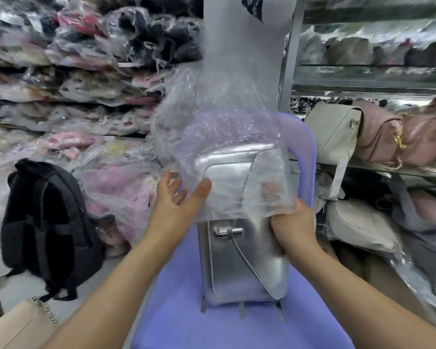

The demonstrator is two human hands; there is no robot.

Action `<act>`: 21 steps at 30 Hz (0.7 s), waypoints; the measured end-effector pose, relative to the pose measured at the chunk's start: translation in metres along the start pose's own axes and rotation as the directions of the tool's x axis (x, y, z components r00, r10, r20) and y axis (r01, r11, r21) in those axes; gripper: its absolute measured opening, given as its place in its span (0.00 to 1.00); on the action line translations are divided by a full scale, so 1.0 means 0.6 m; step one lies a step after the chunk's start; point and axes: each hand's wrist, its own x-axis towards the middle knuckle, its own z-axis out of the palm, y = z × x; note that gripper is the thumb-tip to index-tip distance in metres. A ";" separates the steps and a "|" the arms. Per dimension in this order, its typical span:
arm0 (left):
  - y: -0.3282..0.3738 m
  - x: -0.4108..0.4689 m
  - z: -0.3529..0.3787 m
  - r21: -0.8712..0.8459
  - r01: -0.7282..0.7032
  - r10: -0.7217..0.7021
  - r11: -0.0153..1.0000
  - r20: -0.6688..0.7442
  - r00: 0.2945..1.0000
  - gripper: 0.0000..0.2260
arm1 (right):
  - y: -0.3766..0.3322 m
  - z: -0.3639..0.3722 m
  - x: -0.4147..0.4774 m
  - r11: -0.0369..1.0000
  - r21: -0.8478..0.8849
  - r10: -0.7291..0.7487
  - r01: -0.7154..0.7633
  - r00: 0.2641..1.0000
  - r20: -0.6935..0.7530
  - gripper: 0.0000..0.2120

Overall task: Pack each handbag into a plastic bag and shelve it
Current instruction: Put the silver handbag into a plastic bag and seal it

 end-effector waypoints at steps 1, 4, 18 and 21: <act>-0.005 0.001 -0.001 0.002 0.010 -0.010 1.000 0.014 1.000 0.51 | 0.006 0.001 -0.001 1.000 -0.015 -0.018 0.019 0.999 0.026 0.20; -0.022 0.002 -0.017 0.152 0.023 -0.036 0.988 0.085 0.996 0.44 | 0.017 -0.008 0.002 0.998 -0.026 -0.061 0.065 0.989 0.131 0.10; -0.059 -0.015 -0.038 0.359 0.050 -0.190 0.932 0.364 0.912 0.55 | 0.041 -0.091 0.003 0.966 -0.079 0.229 -0.247 0.667 0.709 0.27; -0.077 0.003 -0.036 0.148 0.176 -0.220 0.973 0.371 0.902 0.54 | 0.034 -0.097 0.002 0.957 -0.087 0.247 -0.278 0.614 0.750 0.29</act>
